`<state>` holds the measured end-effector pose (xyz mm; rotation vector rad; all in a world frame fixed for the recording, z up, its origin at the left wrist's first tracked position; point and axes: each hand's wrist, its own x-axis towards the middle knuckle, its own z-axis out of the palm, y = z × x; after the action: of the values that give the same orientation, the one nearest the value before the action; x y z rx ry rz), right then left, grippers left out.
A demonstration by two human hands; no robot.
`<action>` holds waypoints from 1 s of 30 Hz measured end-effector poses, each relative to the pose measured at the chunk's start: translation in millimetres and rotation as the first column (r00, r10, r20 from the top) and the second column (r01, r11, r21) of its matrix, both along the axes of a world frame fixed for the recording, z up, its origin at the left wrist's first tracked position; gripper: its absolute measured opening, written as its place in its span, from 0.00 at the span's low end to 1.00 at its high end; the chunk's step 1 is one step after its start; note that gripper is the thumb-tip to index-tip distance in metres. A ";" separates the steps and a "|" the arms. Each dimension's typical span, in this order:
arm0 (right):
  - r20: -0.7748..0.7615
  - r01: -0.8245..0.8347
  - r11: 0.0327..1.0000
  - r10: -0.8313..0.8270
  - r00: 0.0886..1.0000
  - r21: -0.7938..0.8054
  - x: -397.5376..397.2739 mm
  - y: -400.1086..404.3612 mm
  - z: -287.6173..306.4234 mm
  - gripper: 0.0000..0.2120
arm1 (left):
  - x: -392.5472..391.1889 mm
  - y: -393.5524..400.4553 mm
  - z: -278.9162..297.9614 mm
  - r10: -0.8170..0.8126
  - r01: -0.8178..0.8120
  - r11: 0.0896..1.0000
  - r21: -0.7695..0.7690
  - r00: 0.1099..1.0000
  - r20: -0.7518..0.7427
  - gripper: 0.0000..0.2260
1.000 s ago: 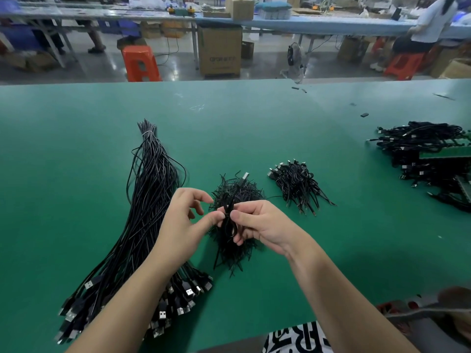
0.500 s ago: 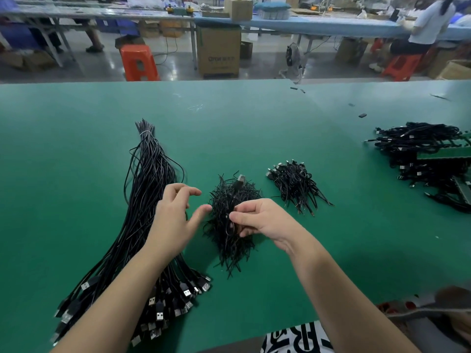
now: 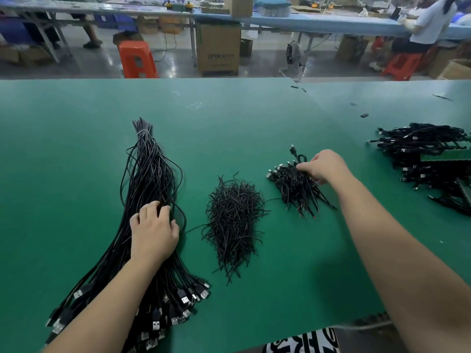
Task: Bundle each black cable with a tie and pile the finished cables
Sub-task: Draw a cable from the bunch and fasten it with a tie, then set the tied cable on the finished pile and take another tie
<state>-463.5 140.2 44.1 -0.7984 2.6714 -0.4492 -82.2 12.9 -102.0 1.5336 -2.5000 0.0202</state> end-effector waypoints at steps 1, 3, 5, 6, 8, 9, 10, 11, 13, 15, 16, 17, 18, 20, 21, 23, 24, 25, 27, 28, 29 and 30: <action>-0.003 0.013 1.000 -0.013 1.000 0.013 -5.5 -5.0 -1.6 0.21 | 1.0 -0.1 -0.9 -0.003 0.003 1.000 -0.010 1.000 -0.017 0.16; -0.015 0.040 0.999 -0.039 0.999 0.033 -13.1 -13.9 -7.2 0.20 | 1.5 -0.3 -2.0 -0.010 0.009 1.000 -0.026 0.999 -0.050 0.15; -0.017 0.061 0.996 -0.060 0.998 0.069 -17.1 -20.4 -14.6 0.18 | 1.5 -0.6 -3.7 -0.012 0.009 0.999 -0.040 0.997 -0.075 0.14; -0.015 0.066 0.994 -0.065 0.998 0.090 -18.3 -23.0 -18.8 0.17 | 1.7 -0.6 -4.8 -0.011 0.007 0.999 -0.047 0.996 -0.086 0.14; -0.007 0.069 0.990 -0.068 0.998 0.120 -20.9 -26.5 -26.8 0.16 | 1.8 -1.1 -6.1 -0.010 0.004 0.998 -0.058 0.995 -0.102 0.14; -0.004 0.073 0.989 -0.073 0.997 0.127 -22.3 -27.4 -30.4 0.16 | 1.6 -1.2 -6.5 -0.010 0.004 0.998 -0.063 0.994 -0.106 0.13; -0.004 0.080 0.988 -0.080 0.997 0.129 -23.8 -28.2 -33.7 0.16 | 1.2 -1.1 -6.7 -0.011 0.003 0.998 -0.066 0.994 -0.108 0.13; -0.012 0.086 0.988 -0.085 0.996 0.127 -25.6 -28.7 -36.9 0.17 | 1.0 -1.1 -7.0 -0.010 0.003 0.998 -0.065 0.994 -0.110 0.13; -0.050 0.100 0.987 -0.095 0.994 0.124 -27.1 -29.9 -40.6 0.19 | 0.6 -1.5 -7.0 -0.006 -0.002 0.998 -0.061 0.993 -0.118 0.13; -0.102 0.118 0.986 -0.106 0.989 0.114 -26.6 -30.5 -42.8 0.22 | 0.9 -1.0 -7.1 0.002 -0.008 0.999 -0.053 0.992 -0.125 0.13; -0.125 0.120 0.987 -0.106 0.986 0.107 -26.6 -30.5 -43.7 0.22 | 0.9 -0.6 -7.1 0.006 -0.011 0.999 -0.045 0.992 -0.128 0.13; -0.145 0.116 0.988 -0.101 0.984 0.104 -26.5 -30.6 -44.4 0.22 | 1.0 -0.4 -6.9 0.010 -0.015 0.999 -0.038 0.991 -0.131 0.13; -0.163 0.107 0.989 -0.090 0.982 0.098 -26.1 -30.7 -44.8 0.21 | 1.3 -0.3 -6.3 0.014 -0.018 0.999 -0.030 0.991 -0.133 0.13; -0.207 0.056 0.996 -0.039 0.977 0.073 -22.2 -31.9 -41.6 0.16 | 1.4 -0.3 -4.7 0.024 -0.027 1.000 -0.016 0.990 -0.136 0.13; -0.231 0.014 0.999 -0.003 0.973 0.049 -17.8 -32.8 -37.6 0.13 | 1.4 0.0 -3.9 0.028 -0.030 1.000 -0.009 0.990 -0.138 0.12; -0.267 -0.102 0.995 0.093 0.959 -0.020 -0.7 -37.2 -24.7 0.11 | 1.3 1.2 -2.4 0.034 -0.034 0.999 -0.001 0.988 -0.148 0.12; -0.274 -0.177 0.983 0.156 0.949 -0.054 12.3 -39.8 -16.5 0.12 | 1.3 1.9 -2.0 0.036 -0.036 0.999 0.001 0.986 -0.161 0.11; -0.274 -0.263 0.961 0.232 0.933 -0.083 28.2 -42.7 -8.3 0.12 | 1.3 2.2 -1.6 0.039 -0.039 0.999 0.003 0.982 -0.182 0.10; -0.240 -0.446 0.886 0.409 0.881 -0.128 68.8 -46.1 5.9 0.12 | 2.4 1.8 -1.1 0.052 -0.048 0.999 0.024 0.968 -0.245 0.09; -0.195 -0.524 0.838 0.494 0.847 -0.155 92.6 -45.8 10.1 0.13 | 3.2 1.3 -0.9 0.061 -0.051 0.998 0.042 0.957 -0.284 0.09; -0.142 -0.596 0.783 0.579 0.803 -0.177 117.4 -44.2 12.3 0.13 | 4.0 0.6 -0.7 0.069 -0.053 0.997 0.057 0.942 -0.328 0.10; -0.093 -0.667 0.721 0.663 0.743 -0.186 142.1 -41.8 11.5 0.12 | 5.3 -0.4 -0.2 0.071 -0.051 0.997 0.065 0.924 -0.375 0.10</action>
<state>-321.4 98.4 55.6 -1.7437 2.1425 -0.5225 -76.9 12.5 -102.2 1.4708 -2.1640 -0.3074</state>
